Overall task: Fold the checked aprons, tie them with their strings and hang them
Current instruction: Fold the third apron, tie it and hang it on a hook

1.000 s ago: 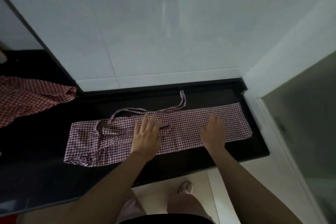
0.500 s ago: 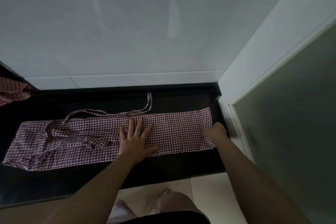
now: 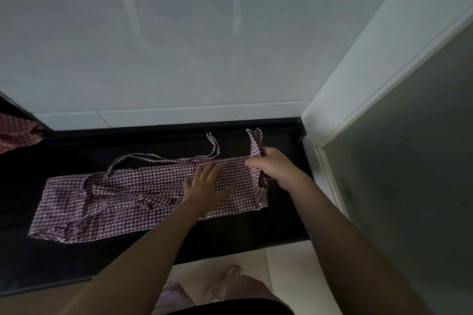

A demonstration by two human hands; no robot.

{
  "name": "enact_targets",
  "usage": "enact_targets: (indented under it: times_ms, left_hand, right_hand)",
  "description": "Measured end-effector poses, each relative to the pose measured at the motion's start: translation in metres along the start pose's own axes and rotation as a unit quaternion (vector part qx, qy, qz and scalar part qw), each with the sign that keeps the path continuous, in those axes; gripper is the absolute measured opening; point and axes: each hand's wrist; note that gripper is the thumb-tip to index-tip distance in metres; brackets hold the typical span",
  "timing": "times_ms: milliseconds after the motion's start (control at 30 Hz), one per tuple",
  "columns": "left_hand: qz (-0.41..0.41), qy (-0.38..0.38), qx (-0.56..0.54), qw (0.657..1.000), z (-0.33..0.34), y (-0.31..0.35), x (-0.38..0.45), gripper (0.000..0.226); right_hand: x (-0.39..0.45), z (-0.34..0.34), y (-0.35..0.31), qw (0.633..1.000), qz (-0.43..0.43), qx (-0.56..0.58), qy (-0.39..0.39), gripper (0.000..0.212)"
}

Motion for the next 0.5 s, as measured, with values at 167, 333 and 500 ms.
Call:
enact_targets:
  times_ms: [167,333,500]
  left_hand:
    - [-0.113,0.278,-0.133,0.945,-0.036,-0.05,-0.03,0.052]
    - [-0.475,0.129,-0.211,0.845,-0.056,-0.179,-0.081,0.042]
    - [-0.395,0.012,-0.424,0.815,-0.052,-0.271,-0.095,0.048]
  right_hand:
    - [-0.009,0.087,-0.014,0.994,0.01,-0.105,-0.035,0.03]
    - [-0.007,0.184,-0.005,0.987,0.021,-0.152,0.051,0.018]
    - [-0.012,0.304,-0.013,0.973,-0.049,-0.207,0.085,0.027]
Point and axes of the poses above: each hand's wrist, its own x-axis towards the middle knuckle, its own z-axis out of the palm, y = z × x, and after that the axes turned 14 degrees about x, right-handed
